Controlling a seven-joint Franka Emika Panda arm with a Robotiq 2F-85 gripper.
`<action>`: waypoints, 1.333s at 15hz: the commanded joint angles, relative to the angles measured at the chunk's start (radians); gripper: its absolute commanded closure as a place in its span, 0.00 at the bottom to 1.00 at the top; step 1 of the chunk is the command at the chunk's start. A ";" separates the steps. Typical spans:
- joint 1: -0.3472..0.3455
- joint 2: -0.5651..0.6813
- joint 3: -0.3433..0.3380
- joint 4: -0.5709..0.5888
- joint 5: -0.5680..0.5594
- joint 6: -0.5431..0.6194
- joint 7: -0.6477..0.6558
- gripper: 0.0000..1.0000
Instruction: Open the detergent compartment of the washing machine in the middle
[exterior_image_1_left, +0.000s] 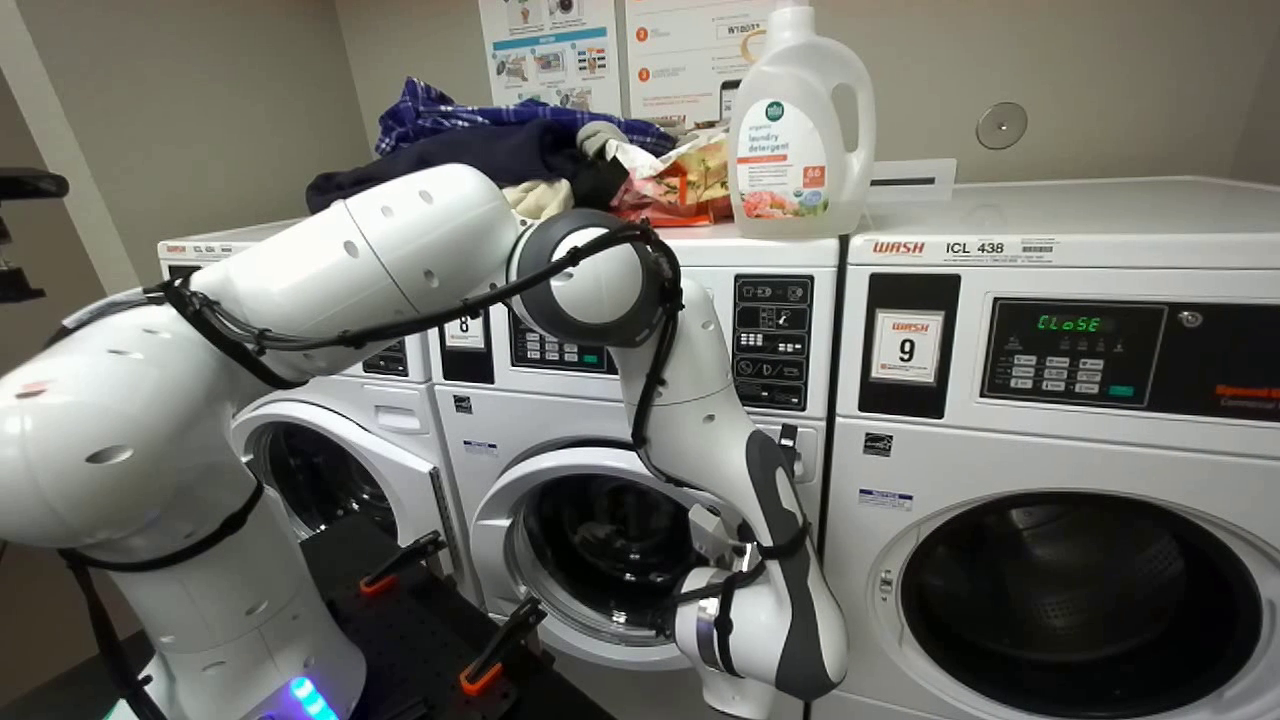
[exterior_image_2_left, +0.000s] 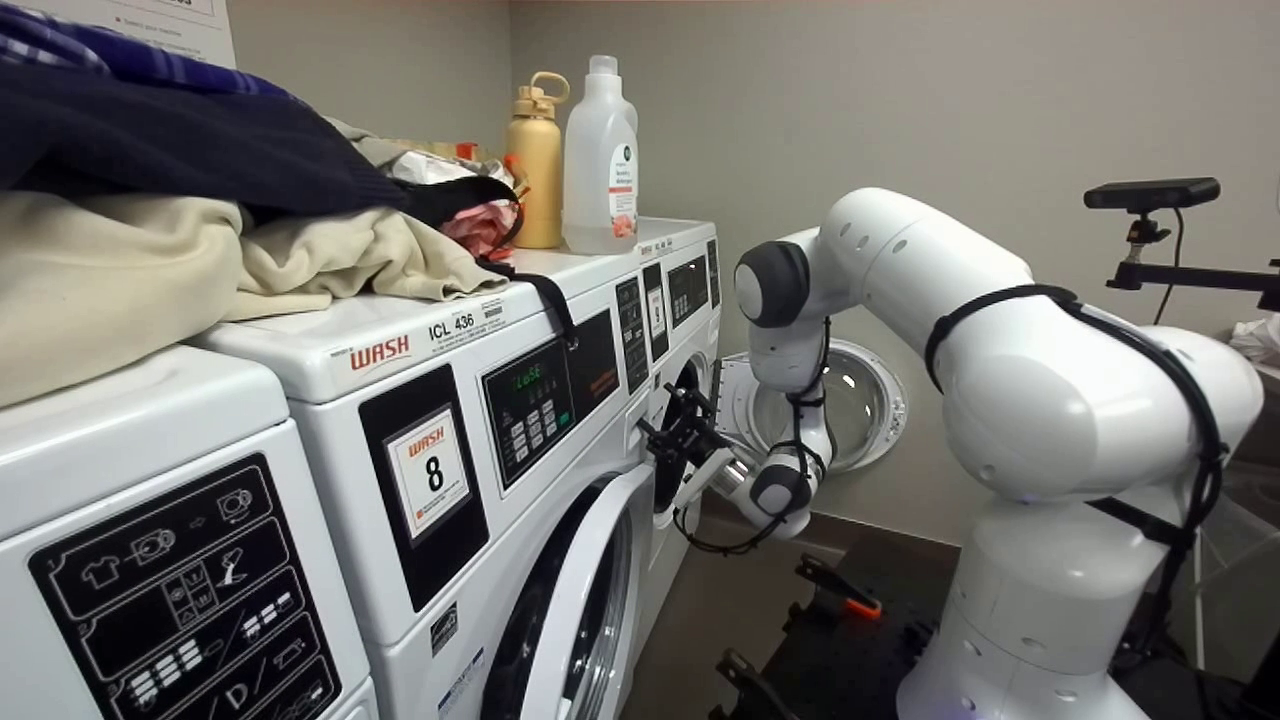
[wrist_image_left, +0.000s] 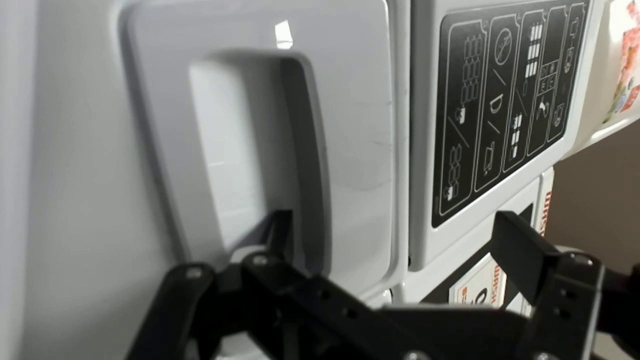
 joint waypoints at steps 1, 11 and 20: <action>-0.015 0.008 0.030 0.016 0.047 -0.016 0.021 0.00; -0.026 -0.023 0.080 -0.023 0.111 -0.089 0.085 0.00; -0.105 -0.034 0.114 -0.058 0.116 -0.095 0.150 0.00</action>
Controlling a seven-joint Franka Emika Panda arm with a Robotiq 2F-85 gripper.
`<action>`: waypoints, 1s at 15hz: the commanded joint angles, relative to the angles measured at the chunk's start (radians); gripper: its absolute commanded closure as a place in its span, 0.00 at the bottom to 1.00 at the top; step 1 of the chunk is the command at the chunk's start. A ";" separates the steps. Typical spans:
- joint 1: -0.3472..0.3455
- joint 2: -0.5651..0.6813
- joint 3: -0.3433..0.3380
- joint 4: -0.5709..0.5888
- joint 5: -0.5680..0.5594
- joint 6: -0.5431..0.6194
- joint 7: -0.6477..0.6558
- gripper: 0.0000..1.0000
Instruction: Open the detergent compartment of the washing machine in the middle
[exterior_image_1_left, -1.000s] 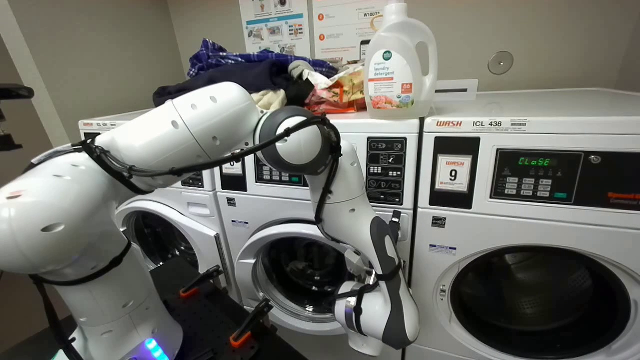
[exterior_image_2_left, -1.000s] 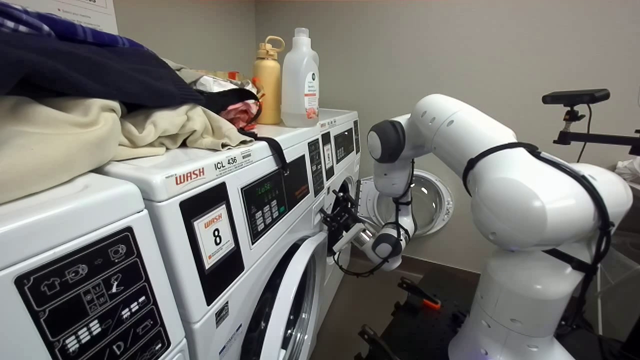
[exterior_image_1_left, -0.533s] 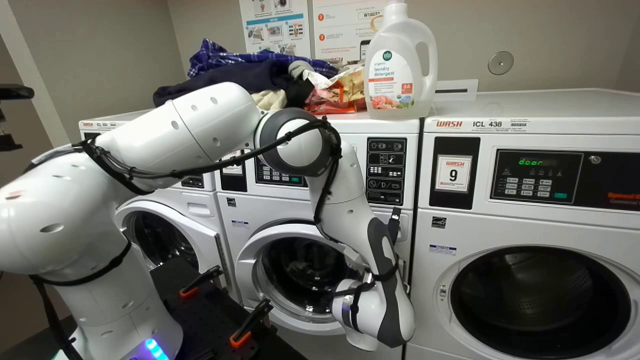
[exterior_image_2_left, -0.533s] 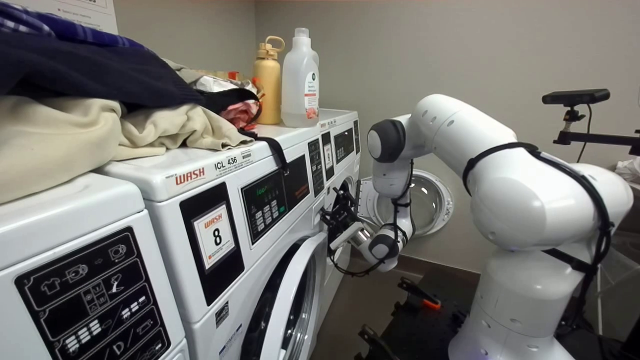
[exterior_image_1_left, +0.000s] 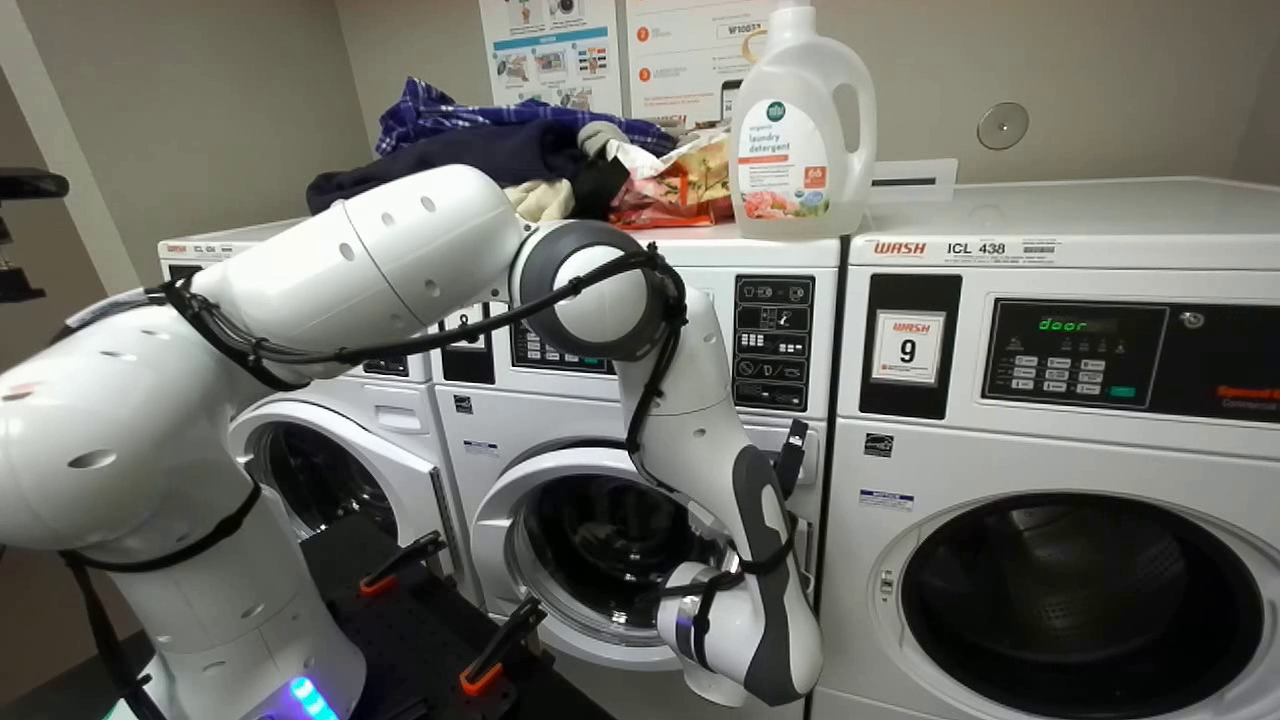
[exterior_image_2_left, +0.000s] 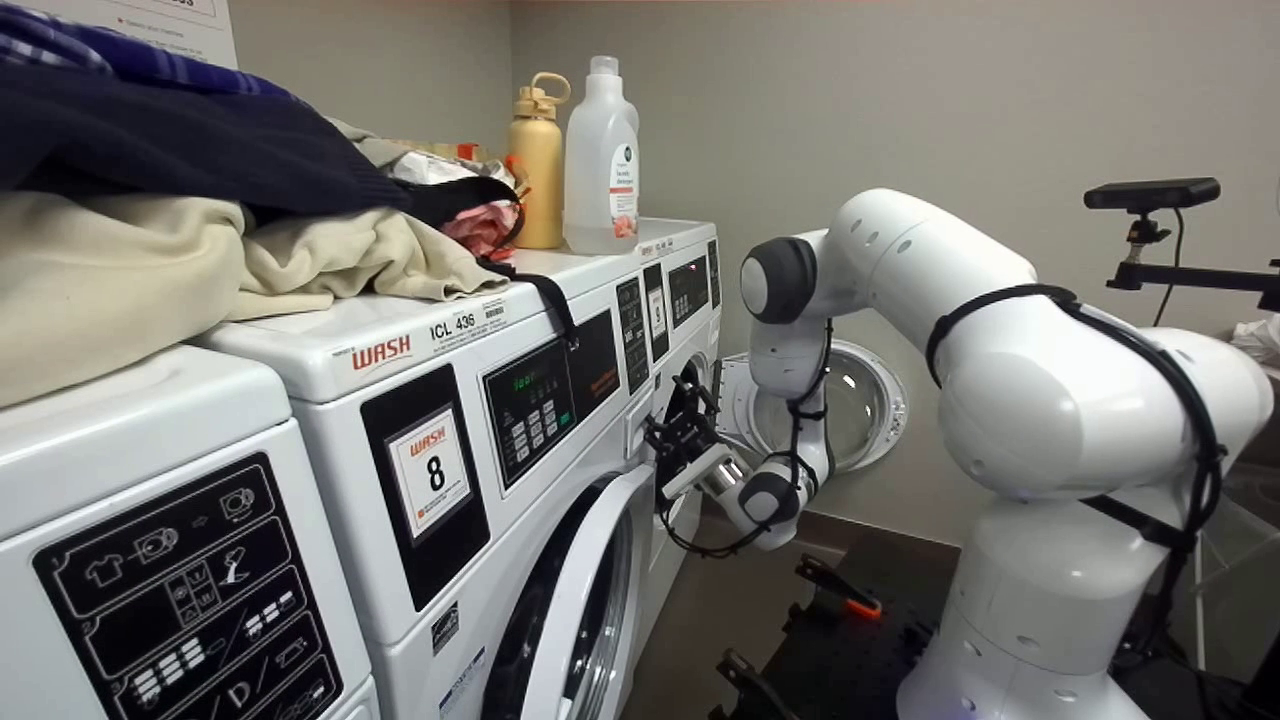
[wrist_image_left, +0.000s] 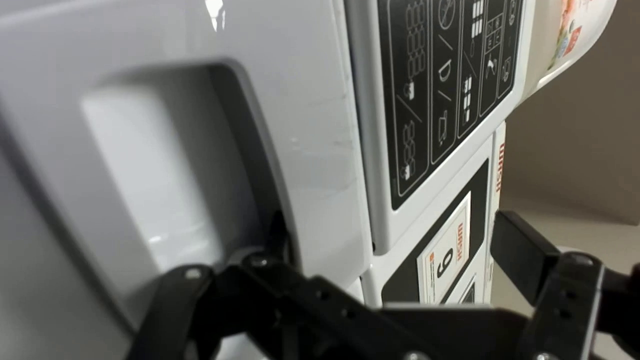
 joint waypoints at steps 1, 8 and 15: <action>-0.058 -0.036 0.017 -0.048 0.019 -0.049 0.061 0.00; -0.111 -0.046 -0.008 -0.099 0.027 -0.098 0.126 0.00; -0.142 -0.056 -0.058 -0.146 0.042 -0.155 0.173 0.00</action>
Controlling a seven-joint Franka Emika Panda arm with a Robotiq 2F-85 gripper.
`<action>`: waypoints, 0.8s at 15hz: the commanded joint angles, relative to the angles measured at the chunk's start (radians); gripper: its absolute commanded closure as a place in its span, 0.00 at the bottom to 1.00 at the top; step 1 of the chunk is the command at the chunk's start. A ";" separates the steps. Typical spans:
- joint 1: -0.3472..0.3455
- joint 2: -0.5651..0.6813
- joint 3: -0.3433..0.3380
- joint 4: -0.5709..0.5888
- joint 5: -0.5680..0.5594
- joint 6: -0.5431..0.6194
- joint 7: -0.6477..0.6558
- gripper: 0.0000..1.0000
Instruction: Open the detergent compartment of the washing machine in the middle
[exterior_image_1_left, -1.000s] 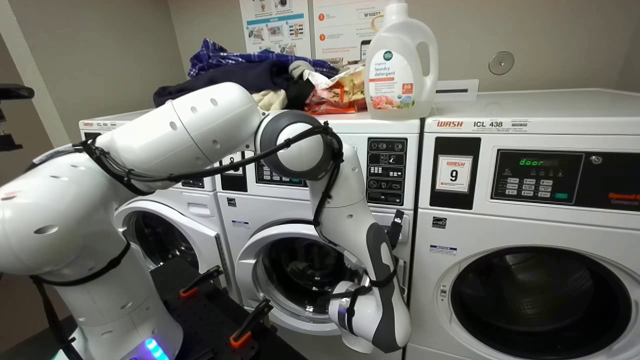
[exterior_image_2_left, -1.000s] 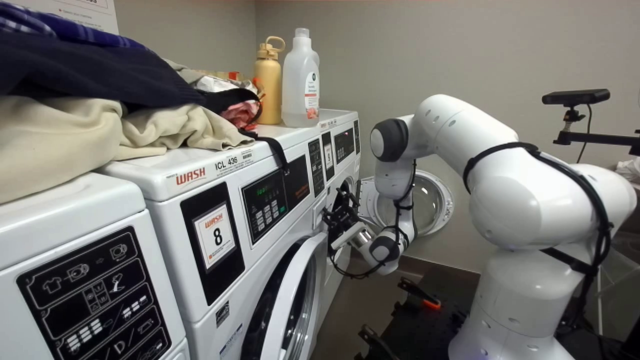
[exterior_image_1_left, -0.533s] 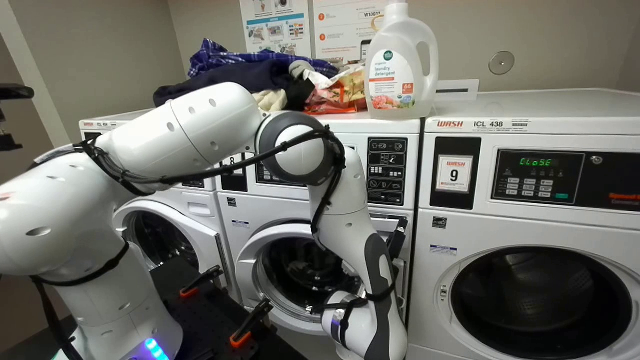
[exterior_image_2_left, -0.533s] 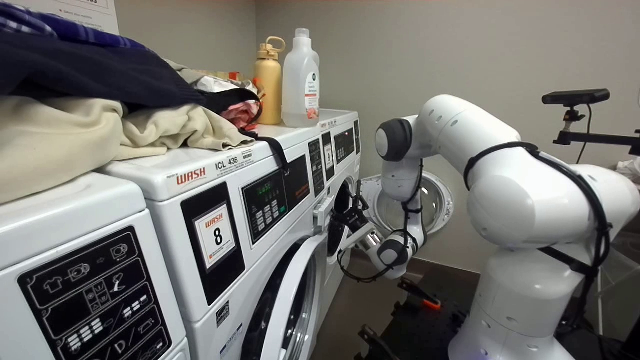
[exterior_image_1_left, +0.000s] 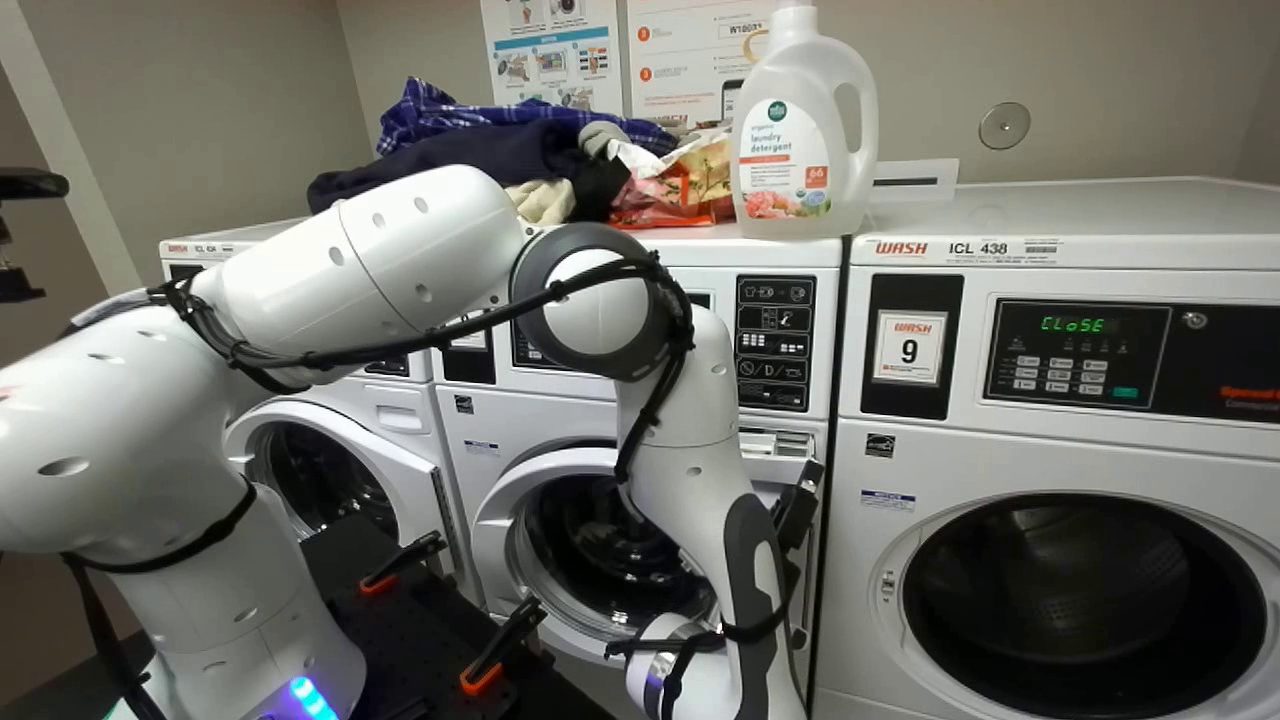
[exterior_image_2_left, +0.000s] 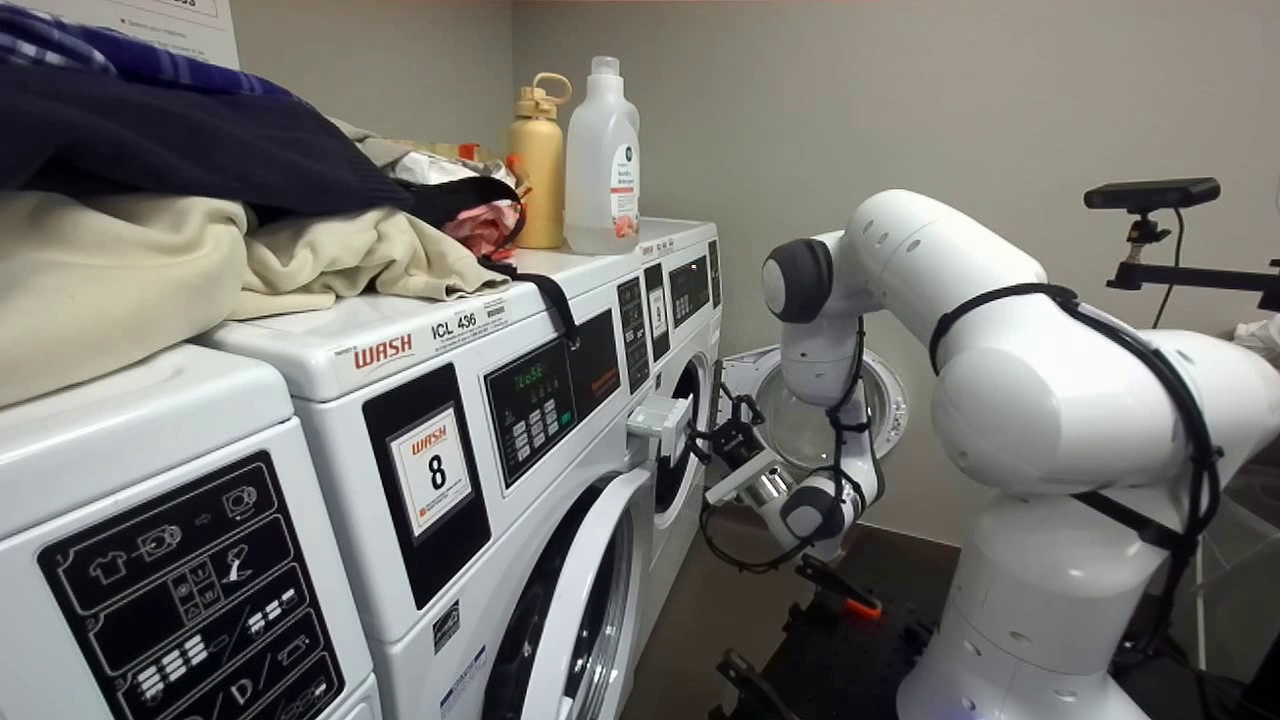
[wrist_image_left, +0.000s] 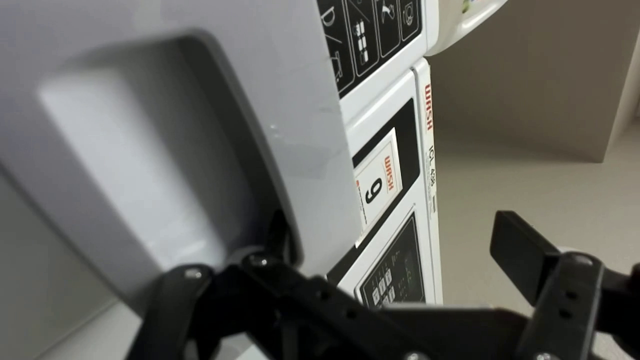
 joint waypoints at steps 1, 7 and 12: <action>-0.056 -0.057 -0.031 -0.037 0.044 -0.043 0.072 0.00; -0.047 -0.062 -0.082 -0.038 0.038 -0.046 0.093 0.00; -0.070 -0.069 -0.084 -0.040 0.045 -0.051 0.123 0.00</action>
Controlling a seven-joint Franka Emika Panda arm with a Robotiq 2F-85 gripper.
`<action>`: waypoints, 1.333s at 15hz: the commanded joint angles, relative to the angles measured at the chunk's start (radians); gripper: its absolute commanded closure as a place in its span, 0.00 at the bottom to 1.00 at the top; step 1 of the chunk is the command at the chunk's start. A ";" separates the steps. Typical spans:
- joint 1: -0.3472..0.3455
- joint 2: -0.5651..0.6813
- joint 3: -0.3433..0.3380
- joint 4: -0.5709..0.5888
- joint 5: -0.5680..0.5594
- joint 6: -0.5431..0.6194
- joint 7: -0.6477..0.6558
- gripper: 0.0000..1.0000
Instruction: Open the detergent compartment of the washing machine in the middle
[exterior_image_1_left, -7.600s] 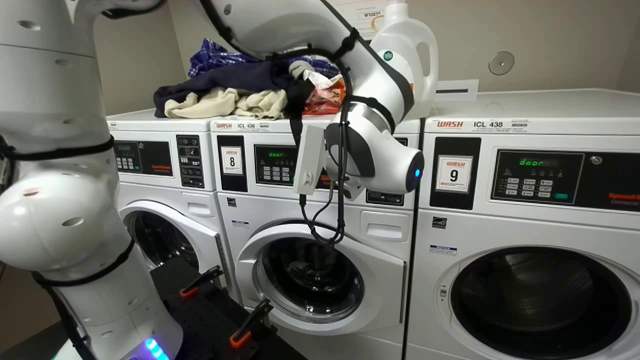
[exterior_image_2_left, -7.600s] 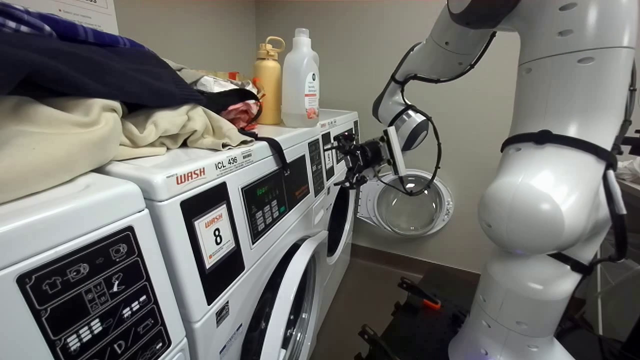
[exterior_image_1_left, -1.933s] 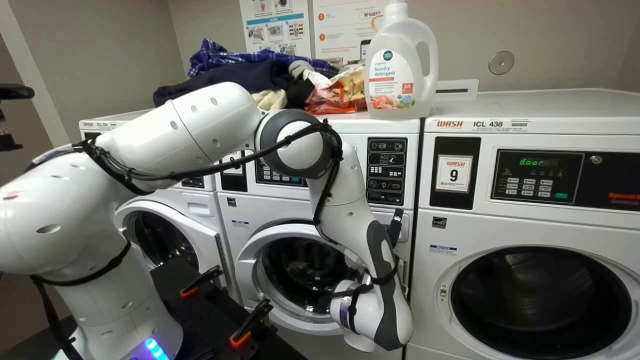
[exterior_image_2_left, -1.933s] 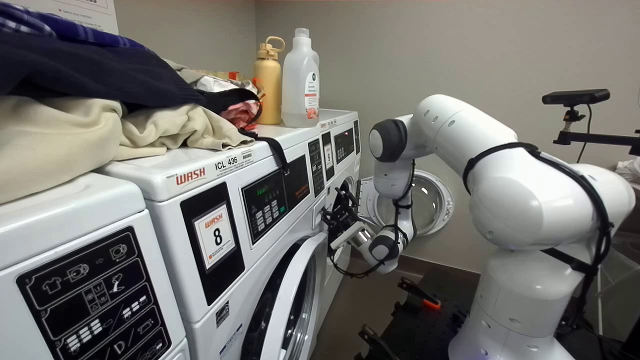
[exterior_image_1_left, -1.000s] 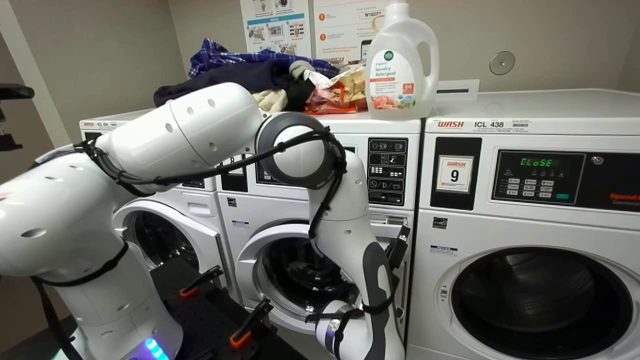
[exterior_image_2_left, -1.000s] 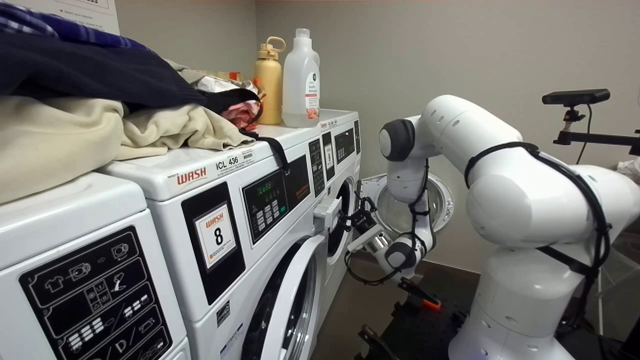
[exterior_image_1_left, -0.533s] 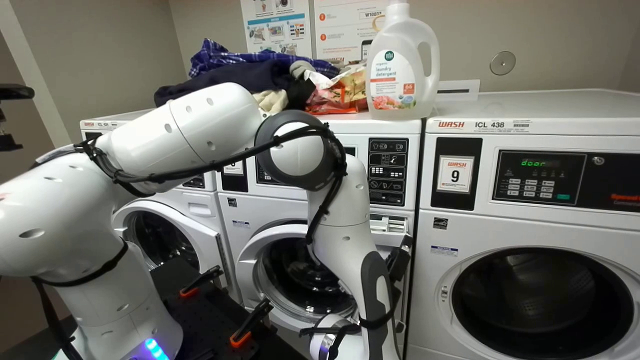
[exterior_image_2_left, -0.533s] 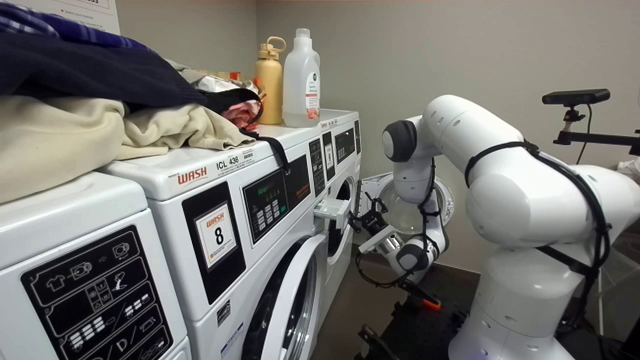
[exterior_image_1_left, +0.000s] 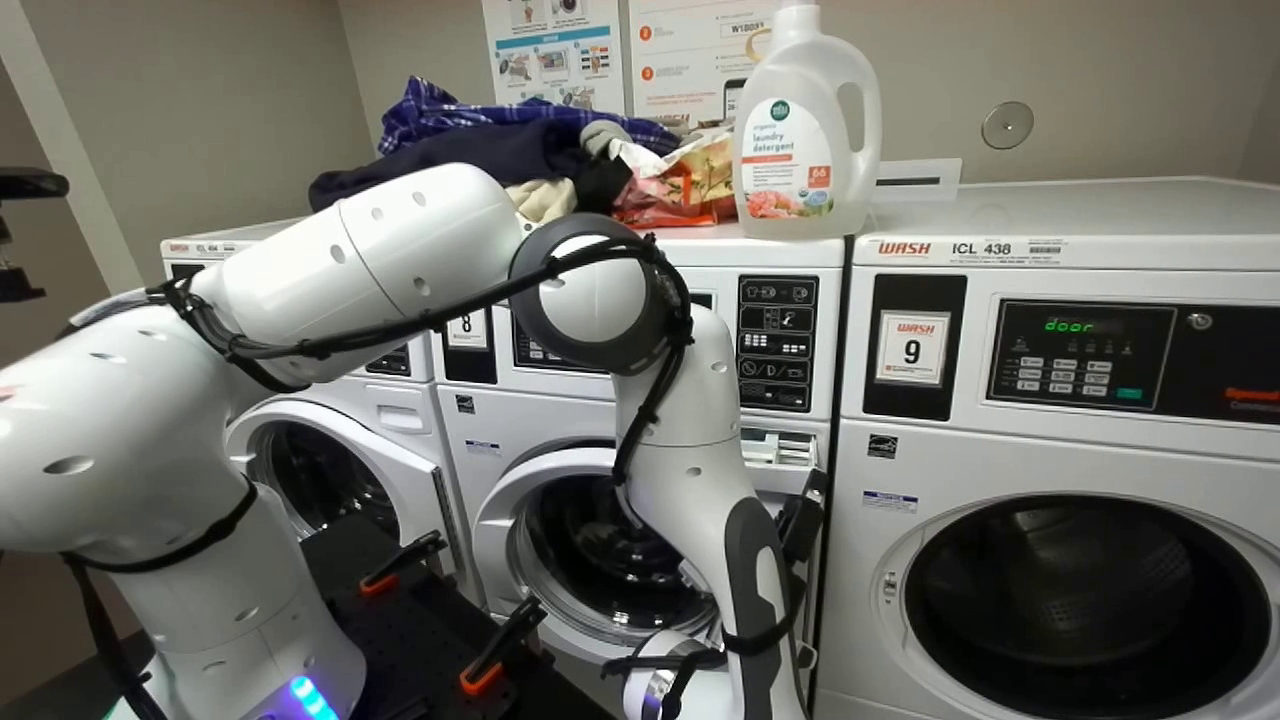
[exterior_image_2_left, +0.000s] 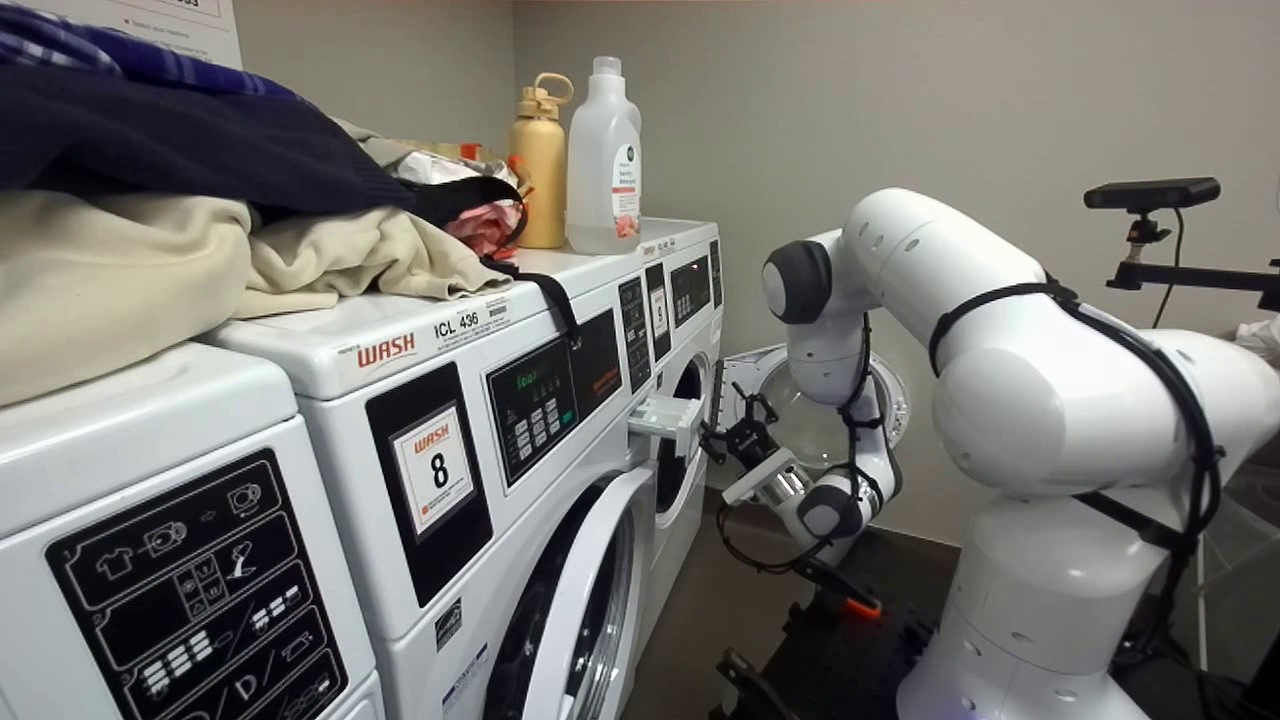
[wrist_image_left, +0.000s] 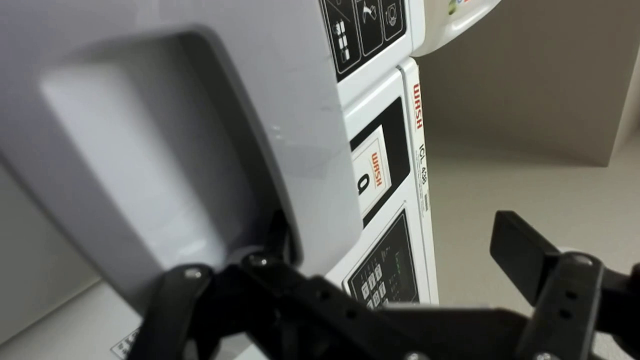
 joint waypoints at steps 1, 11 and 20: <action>-0.095 -0.067 -0.009 -0.017 0.051 -0.012 0.099 0.00; -0.119 -0.088 0.003 -0.031 0.057 0.021 0.146 0.00; -0.006 -0.092 -0.108 -0.017 0.013 -0.036 0.035 0.00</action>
